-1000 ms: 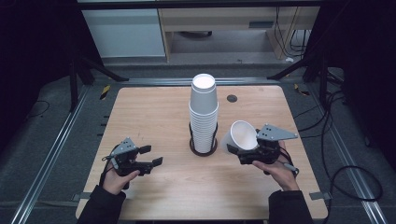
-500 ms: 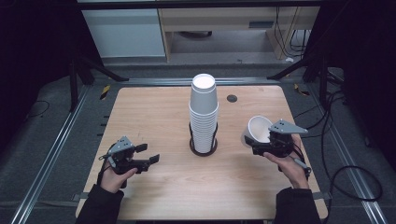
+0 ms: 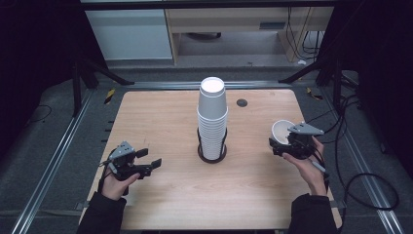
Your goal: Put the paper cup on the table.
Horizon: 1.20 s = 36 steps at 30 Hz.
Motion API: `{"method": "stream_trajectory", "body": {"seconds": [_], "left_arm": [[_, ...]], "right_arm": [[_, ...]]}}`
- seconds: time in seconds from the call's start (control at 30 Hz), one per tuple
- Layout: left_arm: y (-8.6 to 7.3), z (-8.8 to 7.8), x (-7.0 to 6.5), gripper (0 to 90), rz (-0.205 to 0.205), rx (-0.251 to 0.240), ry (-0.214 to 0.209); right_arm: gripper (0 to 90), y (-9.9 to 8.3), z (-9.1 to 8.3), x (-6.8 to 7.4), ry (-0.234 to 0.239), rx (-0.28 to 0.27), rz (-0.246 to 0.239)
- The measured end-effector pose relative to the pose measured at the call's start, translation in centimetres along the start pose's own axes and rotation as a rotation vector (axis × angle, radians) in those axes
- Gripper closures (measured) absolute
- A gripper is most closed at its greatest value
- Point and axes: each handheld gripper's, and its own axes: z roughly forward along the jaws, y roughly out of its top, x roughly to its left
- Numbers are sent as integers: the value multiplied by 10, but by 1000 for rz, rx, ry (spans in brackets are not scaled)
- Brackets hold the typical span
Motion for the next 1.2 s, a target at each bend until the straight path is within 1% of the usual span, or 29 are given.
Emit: {"method": "stream_trajectory", "body": {"seconds": [0.07,0.13,0.3,0.37,0.4,0.57,0.73,0.9,0.97,1.0,1.07,1.1,1.2], "left_arm": [[0,0,0,221,-2,0,3],[0,0,1,223,-2,0,5],[0,-1,1,224,0,2,12],[0,-1,2,225,-1,0,12],[0,-1,2,225,-1,1,15],[0,-2,3,225,1,4,18],[0,-2,3,225,-2,5,20],[0,-1,3,226,1,7,24],[0,-1,4,226,5,10,26],[-1,-1,4,228,5,9,26],[-1,-1,4,228,5,11,27],[-1,-1,4,229,4,11,27],[-1,-1,4,229,7,11,25]], "right_arm": [[135,-2,4,-2,-24,30,-7],[135,-4,7,-5,-37,45,-13],[134,-11,14,-19,-61,83,9],[134,-14,17,-22,-69,109,2],[134,-15,19,-23,-76,111,1],[134,-22,29,-27,-75,149,-3],[133,-25,36,-28,-65,166,4],[131,-30,41,-30,-55,172,9],[131,-31,42,-31,-62,172,8],[130,-31,42,-31,-57,172,16],[129,-32,43,-31,-54,175,20],[129,-33,44,-32,-57,176,15],[126,-34,44,-33,-52,179,27]]}}
